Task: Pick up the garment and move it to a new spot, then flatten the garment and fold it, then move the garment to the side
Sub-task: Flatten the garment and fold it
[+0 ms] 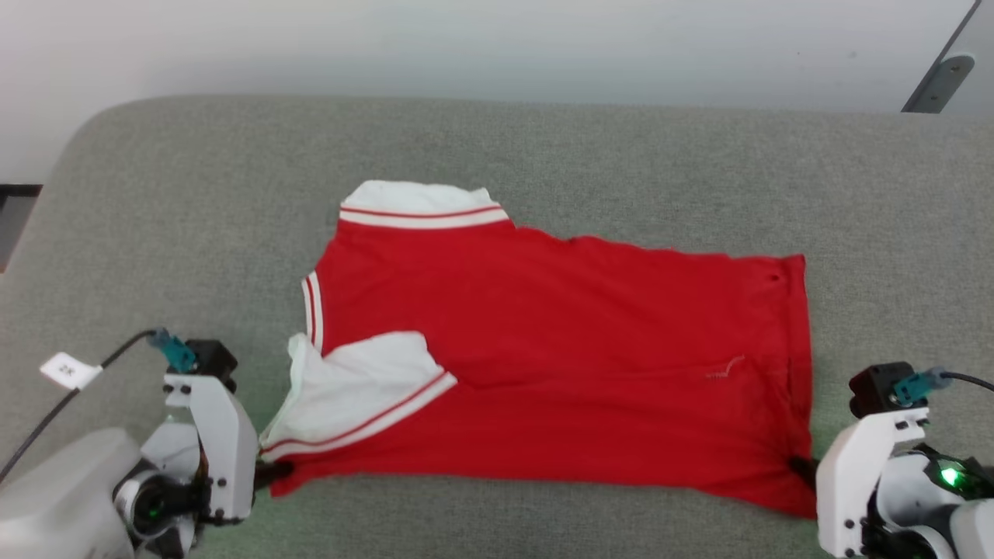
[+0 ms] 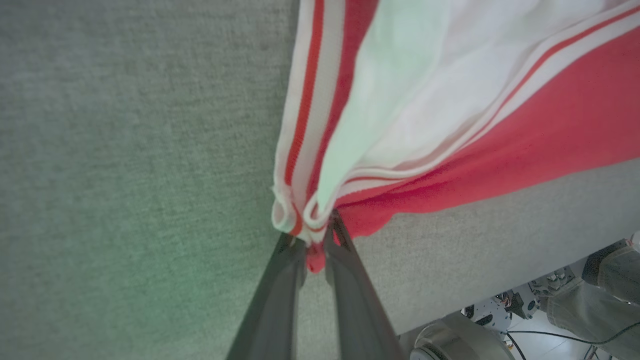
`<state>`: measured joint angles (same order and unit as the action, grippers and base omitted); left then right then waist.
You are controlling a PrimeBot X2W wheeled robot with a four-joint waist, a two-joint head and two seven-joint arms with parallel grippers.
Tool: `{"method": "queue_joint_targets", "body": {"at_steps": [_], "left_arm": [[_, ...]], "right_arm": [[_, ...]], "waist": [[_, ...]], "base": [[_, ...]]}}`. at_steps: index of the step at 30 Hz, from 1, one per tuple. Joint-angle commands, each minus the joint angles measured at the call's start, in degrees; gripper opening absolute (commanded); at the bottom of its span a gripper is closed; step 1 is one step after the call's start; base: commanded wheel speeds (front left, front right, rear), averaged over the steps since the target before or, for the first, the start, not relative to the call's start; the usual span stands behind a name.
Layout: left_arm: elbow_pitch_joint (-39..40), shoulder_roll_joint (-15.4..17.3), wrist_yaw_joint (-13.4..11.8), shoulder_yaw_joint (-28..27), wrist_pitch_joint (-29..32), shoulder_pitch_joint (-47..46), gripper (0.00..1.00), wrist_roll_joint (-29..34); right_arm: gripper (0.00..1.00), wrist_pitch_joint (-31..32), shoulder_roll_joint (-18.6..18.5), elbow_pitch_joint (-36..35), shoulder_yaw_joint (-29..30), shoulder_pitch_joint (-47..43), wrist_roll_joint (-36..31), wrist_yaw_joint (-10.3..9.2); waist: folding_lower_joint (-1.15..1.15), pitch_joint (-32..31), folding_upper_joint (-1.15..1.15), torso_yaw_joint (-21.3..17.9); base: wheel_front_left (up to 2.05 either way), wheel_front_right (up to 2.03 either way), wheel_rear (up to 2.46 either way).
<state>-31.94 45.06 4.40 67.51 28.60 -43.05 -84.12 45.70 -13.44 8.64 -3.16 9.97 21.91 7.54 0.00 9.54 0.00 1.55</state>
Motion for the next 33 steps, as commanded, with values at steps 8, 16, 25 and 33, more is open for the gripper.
{"method": "queue_joint_targets", "body": {"at_steps": [8, 16, 25, 33], "left_arm": [[9.1, 5.2, -5.2, 0.6, 0.9, 4.2, 0.00, -0.9], [19.1, 8.7, -10.6, 1.6, 1.4, 8.9, 0.00, -2.5], [22.0, 7.8, -13.0, 2.6, 1.5, 11.9, 0.00, -2.9], [20.5, 7.3, -13.2, 1.9, 0.1, 10.8, 1.00, -2.1]], "right_arm": [[0.00, 5.6, -3.1, -4.8, 1.4, -5.3, 1.4, -0.11], [0.00, 10.6, -4.0, -8.0, 2.8, -9.8, 2.5, -0.11], [0.00, 12.4, -3.1, -8.4, 3.5, -11.9, 2.1, -0.11], [0.57, 10.0, -2.9, -7.4, 2.5, -10.4, 1.3, -0.11]], "waist": [[0.00, -1.8, 0.00, 0.7], [0.00, -2.8, 0.00, 1.2], [0.00, -2.8, 0.00, 1.3], [0.00, -3.2, 0.00, 0.9]], "base": [[0.00, 0.00, 0.00], [0.00, 0.00, 0.00], [0.00, 0.00, 0.00], [0.00, 0.00, 0.00]]}}
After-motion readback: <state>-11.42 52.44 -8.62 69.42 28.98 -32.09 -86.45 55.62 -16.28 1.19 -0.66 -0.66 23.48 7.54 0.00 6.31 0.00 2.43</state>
